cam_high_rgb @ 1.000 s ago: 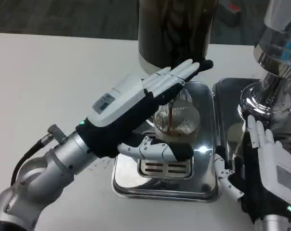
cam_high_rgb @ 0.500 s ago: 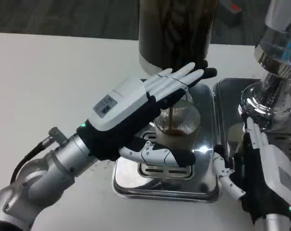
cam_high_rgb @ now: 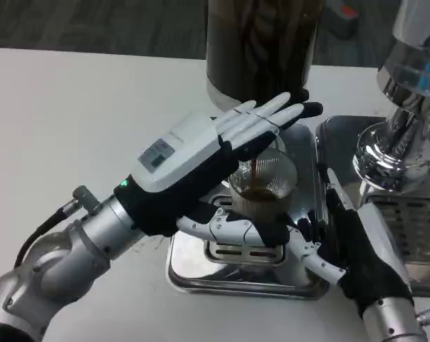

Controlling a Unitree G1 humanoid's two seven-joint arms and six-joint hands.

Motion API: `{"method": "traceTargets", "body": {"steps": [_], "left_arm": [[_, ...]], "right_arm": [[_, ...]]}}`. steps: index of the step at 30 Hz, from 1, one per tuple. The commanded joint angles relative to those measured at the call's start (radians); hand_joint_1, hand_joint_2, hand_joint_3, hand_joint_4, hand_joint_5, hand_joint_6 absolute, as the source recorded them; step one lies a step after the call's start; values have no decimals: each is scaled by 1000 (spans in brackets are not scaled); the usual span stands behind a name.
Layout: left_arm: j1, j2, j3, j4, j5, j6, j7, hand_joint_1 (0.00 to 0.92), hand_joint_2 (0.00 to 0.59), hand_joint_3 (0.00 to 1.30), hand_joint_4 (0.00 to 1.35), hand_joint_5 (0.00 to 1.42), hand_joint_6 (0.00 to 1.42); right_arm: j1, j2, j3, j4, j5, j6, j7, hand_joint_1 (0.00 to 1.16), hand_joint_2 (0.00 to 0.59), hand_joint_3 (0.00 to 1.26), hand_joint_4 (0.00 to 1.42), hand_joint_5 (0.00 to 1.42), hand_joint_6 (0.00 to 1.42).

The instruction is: Grasp the cup under the faucet to collect the drink, then remove the cup.

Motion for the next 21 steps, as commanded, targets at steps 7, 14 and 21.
{"method": "traceTargets", "body": {"steps": [7, 14, 21], "left_arm": [[-1, 0, -40, -2, 33, -15, -22, 0, 124, 76, 0, 118, 71], [3, 2, -39, -9, 28, -4, -20, 0, 123, 76, 0, 118, 69], [10, 4, -37, -16, 25, 4, -20, 0, 123, 76, 0, 118, 71]], "right_arm": [[-31, -14, 1, 8, 18, -19, 47, 520, 253, 0, 0, 0, 0], [-59, -7, 1, 37, 46, -38, 59, 524, 253, 0, 0, 0, 0], [-73, -5, 3, 54, 57, -48, 64, 526, 253, 0, 0, 0, 0]]}}
